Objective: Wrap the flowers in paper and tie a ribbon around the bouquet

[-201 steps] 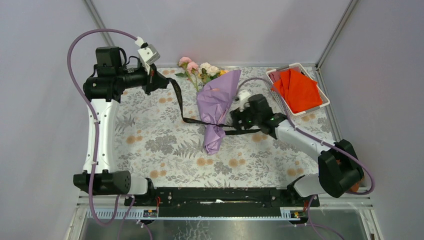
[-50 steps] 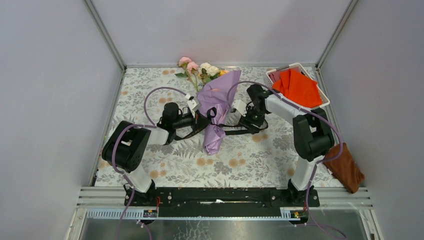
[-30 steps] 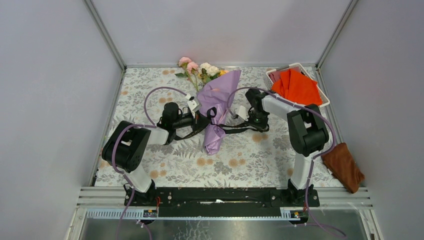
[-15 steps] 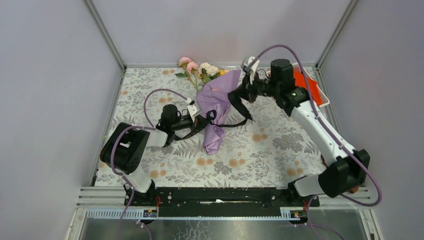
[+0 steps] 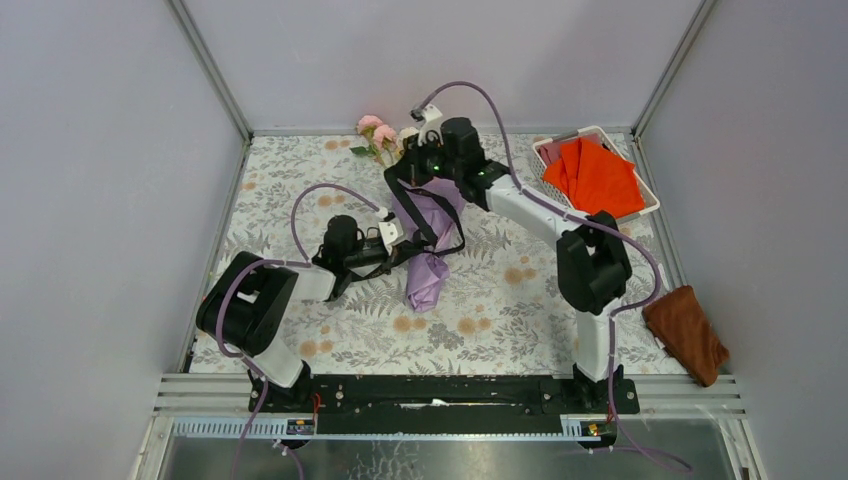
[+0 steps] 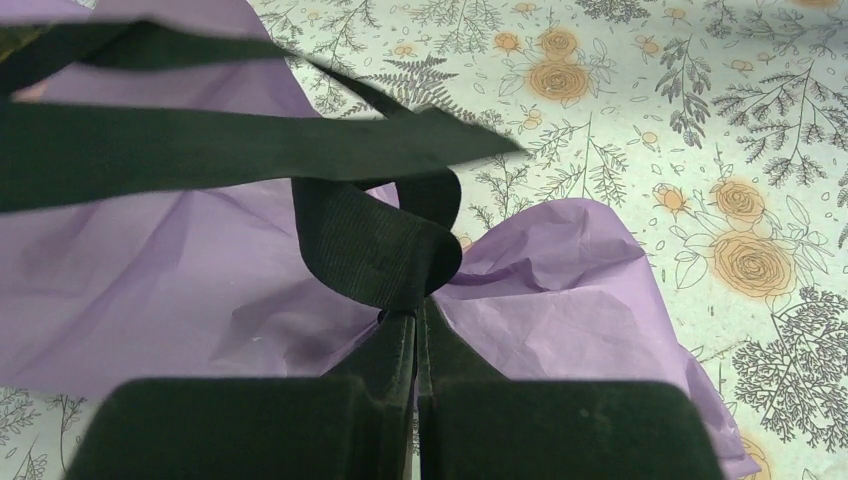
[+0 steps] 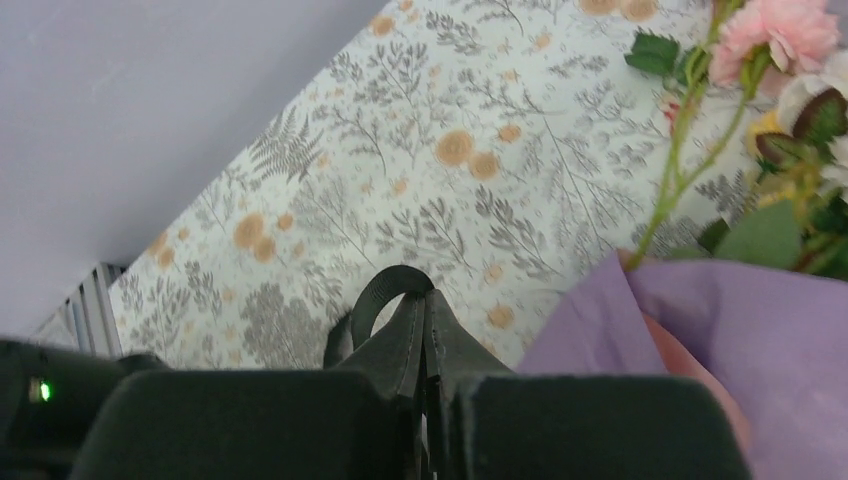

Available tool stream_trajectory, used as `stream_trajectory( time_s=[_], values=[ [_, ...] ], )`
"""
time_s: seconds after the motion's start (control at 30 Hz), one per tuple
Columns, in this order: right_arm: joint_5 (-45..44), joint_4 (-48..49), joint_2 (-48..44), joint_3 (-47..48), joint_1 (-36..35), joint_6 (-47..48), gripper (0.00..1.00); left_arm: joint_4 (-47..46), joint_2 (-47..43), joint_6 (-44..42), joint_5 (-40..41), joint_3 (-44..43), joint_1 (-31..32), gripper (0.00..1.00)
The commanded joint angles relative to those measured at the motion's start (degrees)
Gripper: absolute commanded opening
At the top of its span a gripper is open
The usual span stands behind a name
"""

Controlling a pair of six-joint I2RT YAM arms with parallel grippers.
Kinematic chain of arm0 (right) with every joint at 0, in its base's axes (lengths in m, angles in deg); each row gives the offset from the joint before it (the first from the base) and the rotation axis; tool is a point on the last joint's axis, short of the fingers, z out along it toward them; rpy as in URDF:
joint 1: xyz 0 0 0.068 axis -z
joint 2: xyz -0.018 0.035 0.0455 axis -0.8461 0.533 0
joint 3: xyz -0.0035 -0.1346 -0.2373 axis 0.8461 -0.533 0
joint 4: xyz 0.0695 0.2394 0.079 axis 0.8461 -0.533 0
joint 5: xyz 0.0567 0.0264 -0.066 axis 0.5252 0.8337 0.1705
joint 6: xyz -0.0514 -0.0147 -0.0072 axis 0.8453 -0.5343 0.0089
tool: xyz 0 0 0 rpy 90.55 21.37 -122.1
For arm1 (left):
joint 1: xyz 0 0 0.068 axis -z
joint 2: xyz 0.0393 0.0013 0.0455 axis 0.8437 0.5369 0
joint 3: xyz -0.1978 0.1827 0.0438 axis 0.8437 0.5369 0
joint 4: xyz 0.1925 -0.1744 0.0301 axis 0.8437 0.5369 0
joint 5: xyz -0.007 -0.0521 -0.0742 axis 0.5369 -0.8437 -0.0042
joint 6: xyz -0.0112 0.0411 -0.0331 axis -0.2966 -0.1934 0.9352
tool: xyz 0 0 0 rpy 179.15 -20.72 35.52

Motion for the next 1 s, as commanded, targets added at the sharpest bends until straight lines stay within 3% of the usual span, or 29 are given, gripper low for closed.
stream_trajectory(
  time_s=[0.0,0.13,0.3,0.43,0.53,0.6,0.73,0.87,0.97],
  values=[
    [-6.29,-0.32,2.47,9.18,-3.99,-3.88,0.00,-2.01,-1.47,-2.11,0.93,0.59,0.69,0.00],
    [-8.27,-0.27,3.97,9.77,-4.09,-7.96,0.00,-2.02,-1.38,-2.79,0.44,1.05,1.01,0.00],
    [-4.67,-3.72,6.70,11.67,-4.72,-8.94,0.02,-2.60,-1.26,-2.68,0.90,0.94,1.22,0.00],
    [-2.42,-20.72,8.76,19.48,-4.60,-0.76,0.42,-2.50,-1.22,-2.28,2.18,0.72,1.22,0.00],
    [-3.91,-23.99,3.31,15.75,-3.65,4.42,0.70,-2.72,-1.14,-2.24,3.31,0.92,1.22,0.00],
    [-5.83,-22.47,-2.38,9.11,-3.06,5.48,0.76,-2.75,-0.91,-2.16,4.20,0.94,1.22,0.00],
    [-9.01,-21.34,-10.44,-2.68,-2.99,3.30,0.79,-3.05,-0.54,-2.33,5.58,0.84,1.22,0.00],
    [-6.57,-18.68,-12.64,-10.84,-3.01,-3.21,0.95,-2.85,-0.24,-2.20,5.96,0.54,1.31,0.00],
    [-4.96,-15.36,-13.24,-14.25,-3.04,-6.46,0.96,-2.56,-0.24,-2.44,6.26,0.41,1.44,0.00]
  ],
)
